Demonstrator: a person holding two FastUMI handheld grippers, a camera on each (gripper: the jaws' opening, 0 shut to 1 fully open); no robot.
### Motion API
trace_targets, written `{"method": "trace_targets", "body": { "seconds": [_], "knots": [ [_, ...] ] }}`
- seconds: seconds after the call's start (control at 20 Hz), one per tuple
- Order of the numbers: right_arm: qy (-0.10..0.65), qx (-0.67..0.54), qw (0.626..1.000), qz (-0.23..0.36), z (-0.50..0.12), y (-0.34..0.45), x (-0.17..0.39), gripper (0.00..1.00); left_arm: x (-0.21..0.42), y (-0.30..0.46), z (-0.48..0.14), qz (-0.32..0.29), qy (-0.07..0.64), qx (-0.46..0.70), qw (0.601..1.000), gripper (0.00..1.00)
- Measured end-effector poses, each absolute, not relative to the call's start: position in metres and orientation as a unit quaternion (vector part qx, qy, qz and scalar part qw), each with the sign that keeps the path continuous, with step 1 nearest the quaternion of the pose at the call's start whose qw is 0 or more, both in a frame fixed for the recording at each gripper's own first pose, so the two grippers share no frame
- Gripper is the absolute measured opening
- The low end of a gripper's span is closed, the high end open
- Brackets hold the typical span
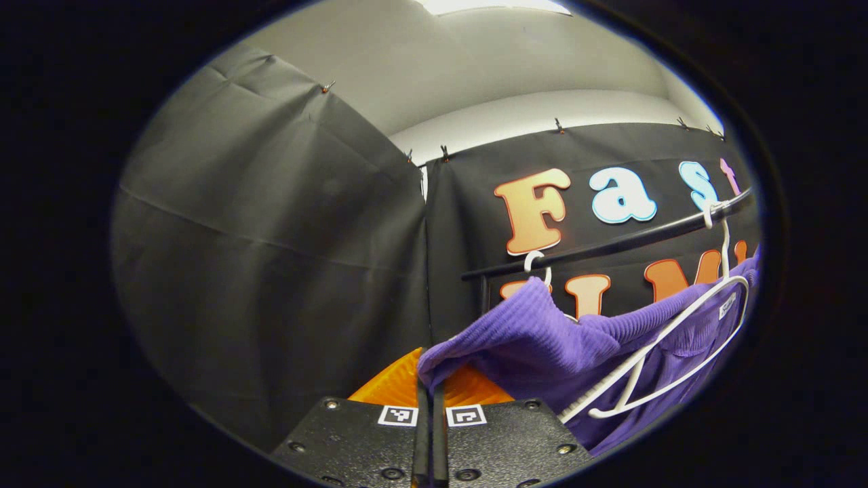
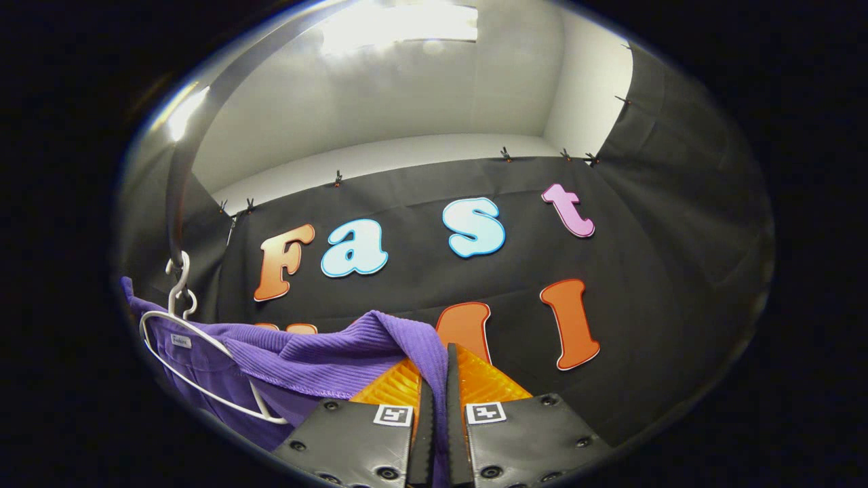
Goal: Grasp the clothes on the hanger with both hands and then place them into the laundry hamper below.
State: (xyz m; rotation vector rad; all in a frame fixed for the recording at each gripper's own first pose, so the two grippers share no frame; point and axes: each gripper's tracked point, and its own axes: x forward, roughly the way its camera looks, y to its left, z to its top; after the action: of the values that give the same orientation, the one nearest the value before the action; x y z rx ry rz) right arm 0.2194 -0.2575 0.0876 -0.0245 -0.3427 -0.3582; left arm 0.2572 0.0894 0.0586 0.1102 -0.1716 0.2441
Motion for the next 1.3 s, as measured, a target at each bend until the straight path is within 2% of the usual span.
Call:
{"method": "trace_targets", "body": {
  "seconds": [0.3,0.6,1.05,1.3],
  "knots": [
    [-0.15,0.005,0.97,-0.191,0.044,-0.276,0.244,0.16,0.274,0.084,0.001,0.115,-0.027,0.04,0.992,0.02],
    [-0.111,-0.007,0.975,-0.195,-0.007,-0.284,0.255,0.16,0.267,0.083,-0.031,0.112,-0.01,0.065,0.992,0.02],
    [-0.07,-0.025,0.982,-0.172,-0.041,-0.263,0.212,0.16,0.211,0.101,-0.059,0.126,0.01,0.104,0.987,0.05],
    [-0.045,-0.037,0.986,-0.153,-0.05,-0.244,0.175,0.16,0.168,0.114,-0.07,0.129,0.028,0.103,0.986,0.02]
  ]
}}
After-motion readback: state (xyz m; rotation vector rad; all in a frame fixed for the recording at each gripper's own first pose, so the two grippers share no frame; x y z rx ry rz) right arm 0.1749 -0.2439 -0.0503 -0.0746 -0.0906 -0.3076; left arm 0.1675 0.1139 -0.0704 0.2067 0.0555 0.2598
